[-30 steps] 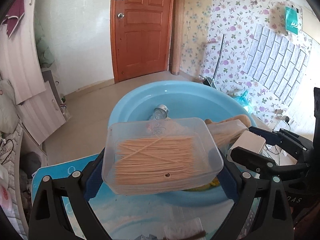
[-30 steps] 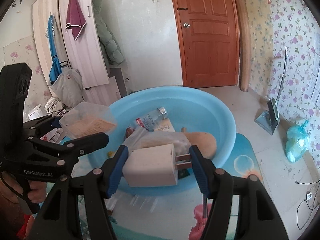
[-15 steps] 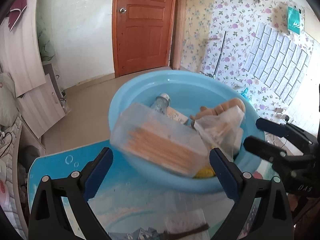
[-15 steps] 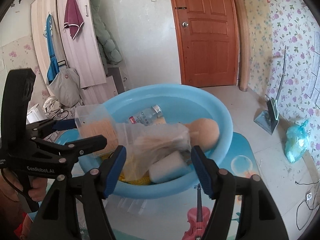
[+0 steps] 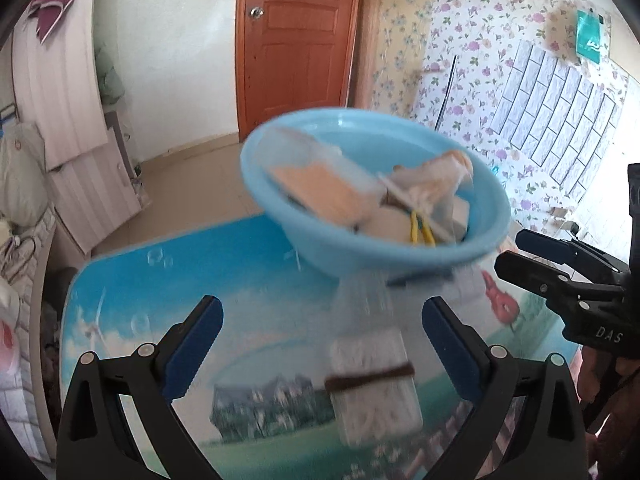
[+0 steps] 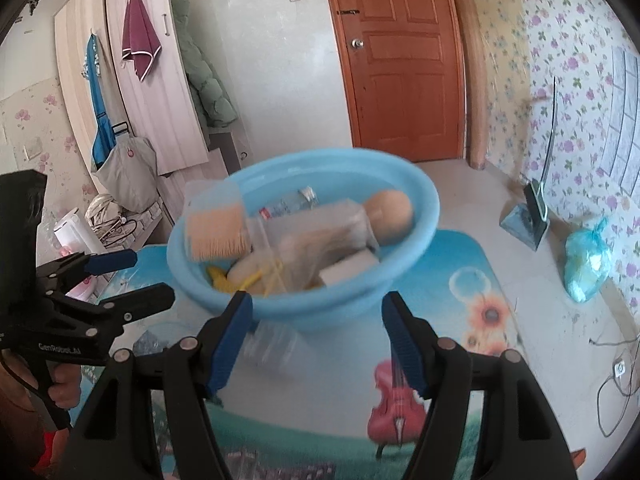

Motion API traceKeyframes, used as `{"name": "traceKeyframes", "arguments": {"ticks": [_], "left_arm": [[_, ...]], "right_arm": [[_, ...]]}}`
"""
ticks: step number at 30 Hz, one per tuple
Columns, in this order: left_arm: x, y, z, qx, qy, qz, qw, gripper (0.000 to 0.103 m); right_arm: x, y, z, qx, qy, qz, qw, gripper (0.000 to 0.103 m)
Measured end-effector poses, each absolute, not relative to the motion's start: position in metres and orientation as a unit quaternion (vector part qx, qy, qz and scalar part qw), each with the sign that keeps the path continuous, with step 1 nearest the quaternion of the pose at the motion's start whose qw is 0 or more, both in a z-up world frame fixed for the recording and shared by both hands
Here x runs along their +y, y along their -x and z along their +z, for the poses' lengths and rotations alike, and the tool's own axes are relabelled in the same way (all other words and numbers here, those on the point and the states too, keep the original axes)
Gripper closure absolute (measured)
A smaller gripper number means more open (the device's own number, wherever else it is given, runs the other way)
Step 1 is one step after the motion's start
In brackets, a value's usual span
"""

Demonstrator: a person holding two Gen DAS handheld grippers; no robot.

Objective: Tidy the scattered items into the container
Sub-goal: 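Move the left tool to the floss pick box while the right tool approaches the clear case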

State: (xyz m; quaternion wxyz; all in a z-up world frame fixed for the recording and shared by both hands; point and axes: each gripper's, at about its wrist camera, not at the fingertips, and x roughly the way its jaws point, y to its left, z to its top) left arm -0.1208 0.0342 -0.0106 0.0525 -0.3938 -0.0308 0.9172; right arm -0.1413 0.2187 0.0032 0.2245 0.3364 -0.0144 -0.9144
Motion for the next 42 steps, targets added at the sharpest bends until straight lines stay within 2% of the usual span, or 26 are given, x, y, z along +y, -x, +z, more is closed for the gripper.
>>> {"name": "traceKeyframes", "arguments": {"ticks": [18, 25, 26, 27, 28, 30, 32, 35, 42], "left_arm": [[0.048, 0.108, -0.06, -0.037, 0.464, 0.884, 0.05, 0.003], [0.041, 0.107, -0.065, -0.055, 0.473, 0.877, 0.061, 0.002], [0.042, 0.106, -0.066, -0.052, 0.47, 0.879, 0.064, 0.006], [0.042, 0.104, -0.065, -0.053, 0.466, 0.88, 0.074, 0.018], [0.041, 0.102, -0.065, -0.055, 0.463, 0.881, 0.083, 0.023], [0.042, 0.099, -0.064, -0.057, 0.461, 0.88, 0.1, 0.042], [0.043, 0.096, -0.063, -0.053, 0.458, 0.88, 0.111, 0.049], [0.038, 0.09, -0.062, -0.031, 0.452, 0.887, 0.094, 0.049], [0.004, 0.082, -0.063, -0.061, 0.447, 0.89, 0.062, 0.049]], "right_arm": [[0.215, 0.124, -0.026, -0.008, -0.375, -0.896, 0.237, 0.031], [0.212, 0.124, -0.031, -0.003, -0.383, -0.894, 0.233, 0.026], [0.211, 0.124, -0.031, -0.002, -0.384, -0.894, 0.233, 0.026], [0.21, 0.123, -0.031, -0.001, -0.384, -0.894, 0.232, 0.026], [0.209, 0.123, -0.03, 0.0, -0.384, -0.894, 0.232, 0.026], [0.207, 0.123, -0.03, 0.002, -0.385, -0.893, 0.232, 0.026], [0.206, 0.123, -0.03, 0.002, -0.386, -0.894, 0.228, 0.025], [0.203, 0.123, -0.031, -0.009, -0.39, -0.893, 0.224, 0.018], [0.185, 0.122, -0.031, -0.02, -0.404, -0.888, 0.218, 0.004]]}}
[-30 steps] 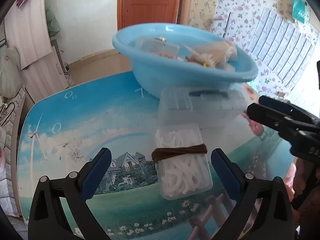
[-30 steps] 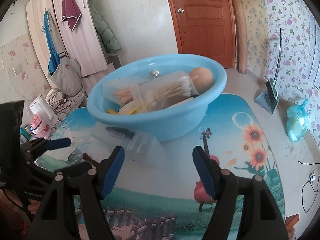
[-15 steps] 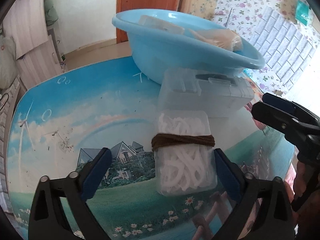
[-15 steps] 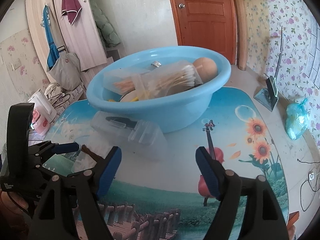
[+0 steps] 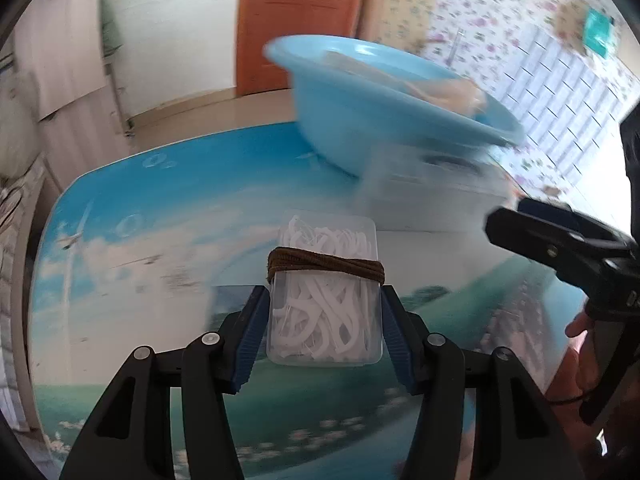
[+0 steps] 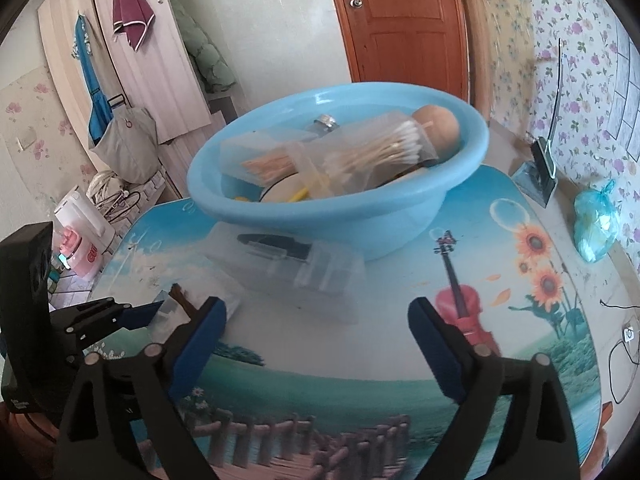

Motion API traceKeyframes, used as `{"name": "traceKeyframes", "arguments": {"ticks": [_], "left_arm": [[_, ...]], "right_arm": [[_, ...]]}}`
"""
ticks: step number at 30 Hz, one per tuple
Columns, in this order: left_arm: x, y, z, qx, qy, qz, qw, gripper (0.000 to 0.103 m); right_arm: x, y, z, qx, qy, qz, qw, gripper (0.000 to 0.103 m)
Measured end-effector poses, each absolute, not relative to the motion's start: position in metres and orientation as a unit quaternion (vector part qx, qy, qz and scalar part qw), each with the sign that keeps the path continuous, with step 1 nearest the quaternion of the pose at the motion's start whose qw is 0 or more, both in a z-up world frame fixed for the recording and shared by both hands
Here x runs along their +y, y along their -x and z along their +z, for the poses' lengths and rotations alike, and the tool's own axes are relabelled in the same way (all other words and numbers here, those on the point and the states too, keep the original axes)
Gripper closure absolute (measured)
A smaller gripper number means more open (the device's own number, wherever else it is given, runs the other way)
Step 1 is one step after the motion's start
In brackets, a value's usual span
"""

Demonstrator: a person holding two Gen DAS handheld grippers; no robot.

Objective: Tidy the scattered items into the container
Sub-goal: 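Move the left tool to the floss pick box while the right tool approaches the clear case, then grasp the floss pick box with the left tool while the right tool grasps the clear case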

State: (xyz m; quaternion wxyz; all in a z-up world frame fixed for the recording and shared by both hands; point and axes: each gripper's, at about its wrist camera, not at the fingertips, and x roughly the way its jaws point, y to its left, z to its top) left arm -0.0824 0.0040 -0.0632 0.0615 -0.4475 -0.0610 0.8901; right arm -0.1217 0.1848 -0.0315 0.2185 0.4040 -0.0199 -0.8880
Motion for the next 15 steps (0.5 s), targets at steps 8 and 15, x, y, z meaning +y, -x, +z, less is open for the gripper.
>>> {"name": "traceKeyframes", "arguments": {"ticks": [8, 15], "left_arm": [[-0.027, 0.093, -0.058, -0.074, 0.446, 0.892, 0.018, 0.048], [-0.034, 0.106, -0.052, -0.075, 0.438, 0.895, 0.034, 0.048]], "right_arm": [[0.16, 0.124, -0.034, -0.032, -0.414, -0.888, 0.198, 0.0], [0.137, 0.131, -0.036, -0.02, -0.417, -0.898, 0.142, 0.0]]}}
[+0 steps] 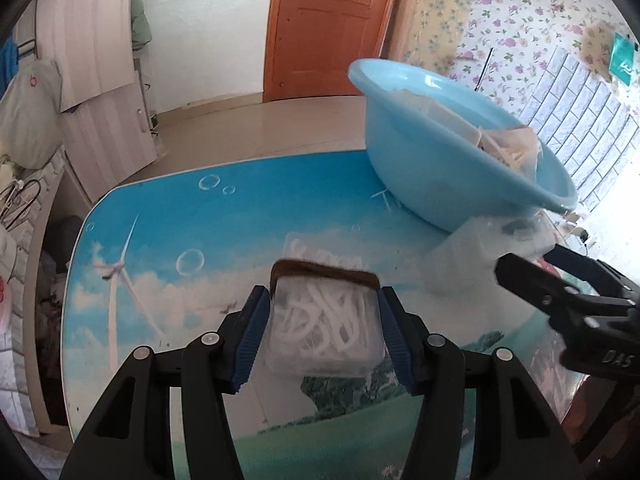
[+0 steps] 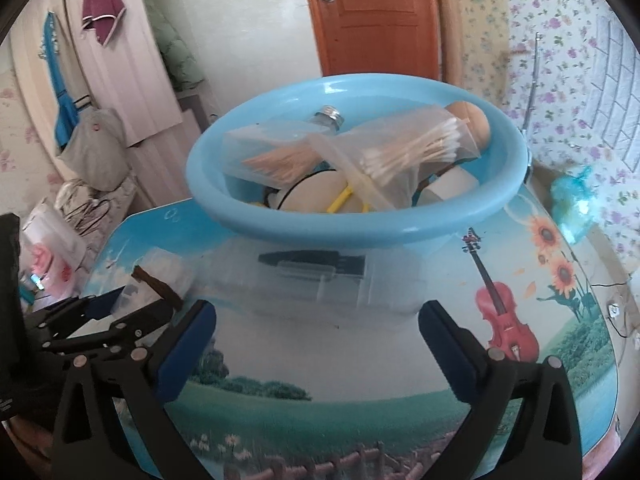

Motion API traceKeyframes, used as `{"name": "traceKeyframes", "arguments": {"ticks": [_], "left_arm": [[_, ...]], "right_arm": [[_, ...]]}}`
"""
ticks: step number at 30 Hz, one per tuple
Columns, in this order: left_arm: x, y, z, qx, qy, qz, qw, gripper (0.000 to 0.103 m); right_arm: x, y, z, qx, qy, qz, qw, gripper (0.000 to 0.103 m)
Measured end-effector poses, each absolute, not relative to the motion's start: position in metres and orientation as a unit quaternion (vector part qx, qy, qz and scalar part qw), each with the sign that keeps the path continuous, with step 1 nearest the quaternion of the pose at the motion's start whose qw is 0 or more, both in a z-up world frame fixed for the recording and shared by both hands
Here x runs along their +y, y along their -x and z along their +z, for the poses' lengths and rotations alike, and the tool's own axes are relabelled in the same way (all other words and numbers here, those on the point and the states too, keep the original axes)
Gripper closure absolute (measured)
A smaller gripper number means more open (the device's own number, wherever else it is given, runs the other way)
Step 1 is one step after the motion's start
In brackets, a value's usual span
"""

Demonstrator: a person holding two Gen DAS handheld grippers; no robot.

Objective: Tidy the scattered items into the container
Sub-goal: 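Grasp the floss pick box with the left tool while the right tool grasps the clear case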

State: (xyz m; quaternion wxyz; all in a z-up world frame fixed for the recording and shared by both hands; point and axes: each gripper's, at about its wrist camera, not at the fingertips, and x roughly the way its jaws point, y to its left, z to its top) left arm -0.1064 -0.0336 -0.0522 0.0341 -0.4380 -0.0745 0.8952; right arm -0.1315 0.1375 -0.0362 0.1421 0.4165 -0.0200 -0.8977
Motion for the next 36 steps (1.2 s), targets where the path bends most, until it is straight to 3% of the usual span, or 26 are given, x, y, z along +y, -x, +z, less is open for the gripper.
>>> {"name": "traceKeyframes", "arguments": {"ticks": [7, 18, 29, 36], "left_arm": [[-0.029, 0.115, -0.051, -0.08, 0.428, 0.898, 0.066, 0.048], [-0.03, 0.109, -0.058, -0.084, 0.435, 0.894, 0.064, 0.048], [-0.018, 0.099, -0.06, -0.078, 0.443, 0.891, 0.062, 0.045], [-0.019, 0.104, -0.068, -0.072, 0.453, 0.888, 0.034, 0.028]], "right_arm": [[0.127, 0.142, -0.041, -0.002, -0.425, -0.896, 0.133, 0.0], [0.113, 0.116, -0.039, 0.016, -0.432, -0.864, 0.258, 0.0], [0.128, 0.094, -0.043, 0.005, -0.432, -0.854, 0.289, 0.004], [0.158, 0.108, -0.032, -0.019, -0.402, -0.881, 0.249, 0.004]]}}
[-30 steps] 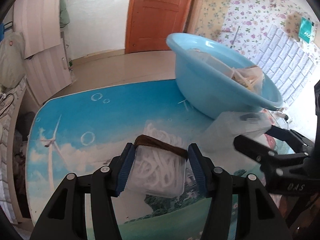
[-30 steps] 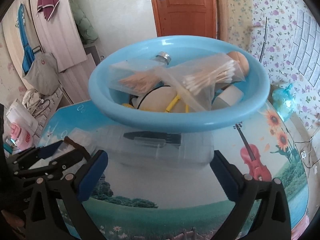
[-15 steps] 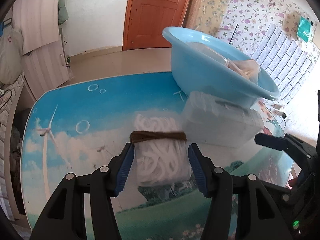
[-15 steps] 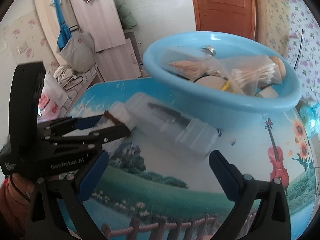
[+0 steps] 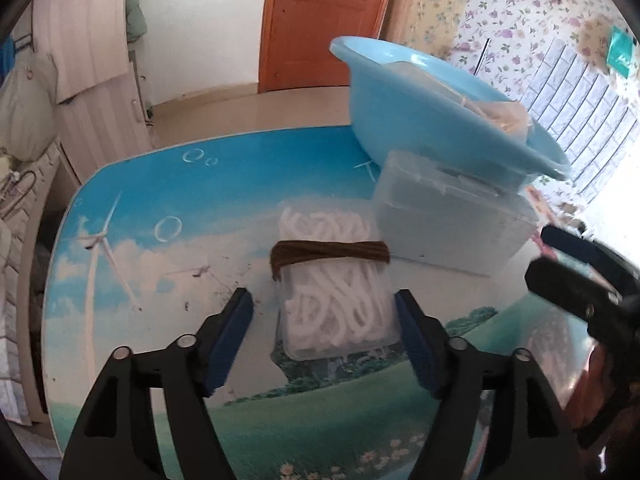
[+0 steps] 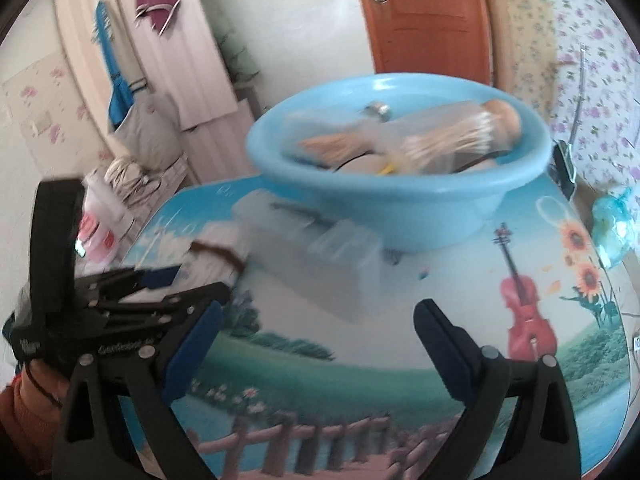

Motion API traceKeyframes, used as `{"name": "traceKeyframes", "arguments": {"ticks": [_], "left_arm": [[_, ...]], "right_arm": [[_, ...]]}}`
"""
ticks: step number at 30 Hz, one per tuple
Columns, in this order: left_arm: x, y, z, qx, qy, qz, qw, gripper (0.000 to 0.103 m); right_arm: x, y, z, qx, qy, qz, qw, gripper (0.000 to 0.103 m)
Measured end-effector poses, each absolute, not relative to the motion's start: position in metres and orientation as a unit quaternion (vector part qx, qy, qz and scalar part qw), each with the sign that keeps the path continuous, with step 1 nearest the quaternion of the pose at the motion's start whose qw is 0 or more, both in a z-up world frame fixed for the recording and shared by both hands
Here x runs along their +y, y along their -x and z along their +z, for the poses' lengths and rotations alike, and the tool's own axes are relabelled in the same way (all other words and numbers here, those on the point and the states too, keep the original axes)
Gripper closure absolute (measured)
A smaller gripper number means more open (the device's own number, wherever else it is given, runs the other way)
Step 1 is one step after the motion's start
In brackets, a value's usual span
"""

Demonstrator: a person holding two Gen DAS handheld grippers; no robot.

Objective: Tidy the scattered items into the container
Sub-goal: 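Grasp the floss pick box with the left tool while the right tool grasps the clear case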

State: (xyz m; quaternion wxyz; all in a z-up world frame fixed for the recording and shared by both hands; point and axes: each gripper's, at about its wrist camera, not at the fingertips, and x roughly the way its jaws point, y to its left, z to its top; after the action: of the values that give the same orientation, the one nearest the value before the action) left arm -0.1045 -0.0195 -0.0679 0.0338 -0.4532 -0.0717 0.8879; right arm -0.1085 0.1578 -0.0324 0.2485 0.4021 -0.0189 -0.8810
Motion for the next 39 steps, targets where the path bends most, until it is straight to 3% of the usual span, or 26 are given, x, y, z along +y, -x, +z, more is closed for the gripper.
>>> {"name": "traceKeyframes", "arguments": {"ticks": [8, 9, 10, 13, 16, 22, 30, 39], "left_arm": [[-0.023, 0.11, -0.071, -0.073, 0.45, 0.89, 0.026, 0.018], [-0.022, 0.11, -0.071, -0.071, 0.45, 0.89, 0.025, 0.018], [-0.021, 0.109, -0.069, -0.067, 0.451, 0.89, 0.026, 0.018], [-0.021, 0.106, -0.069, -0.064, 0.45, 0.89, 0.039, 0.021], [-0.017, 0.103, -0.067, -0.054, 0.448, 0.891, 0.049, 0.045], [-0.01, 0.097, -0.068, -0.048, 0.447, 0.891, 0.059, 0.045], [-0.001, 0.083, -0.069, -0.046, 0.445, 0.892, 0.062, 0.045], [0.01, 0.07, -0.068, -0.043, 0.45, 0.89, 0.06, 0.045]], "right_arm": [[0.153, 0.136, -0.039, 0.006, -0.388, -0.883, 0.264, 0.008], [0.152, 0.137, -0.039, 0.005, -0.387, -0.88, 0.275, 0.016], [0.149, 0.139, -0.038, 0.006, -0.387, -0.876, 0.286, 0.032], [0.143, 0.139, -0.042, 0.018, -0.398, -0.867, 0.301, 0.047], [0.141, 0.138, -0.043, 0.024, -0.397, -0.865, 0.304, 0.062], [0.141, 0.124, -0.042, 0.042, -0.395, -0.862, 0.314, 0.069], [0.147, 0.095, -0.041, 0.066, -0.394, -0.862, 0.312, 0.07], [0.195, 0.069, -0.039, 0.069, -0.385, -0.889, 0.238, 0.07]]}}
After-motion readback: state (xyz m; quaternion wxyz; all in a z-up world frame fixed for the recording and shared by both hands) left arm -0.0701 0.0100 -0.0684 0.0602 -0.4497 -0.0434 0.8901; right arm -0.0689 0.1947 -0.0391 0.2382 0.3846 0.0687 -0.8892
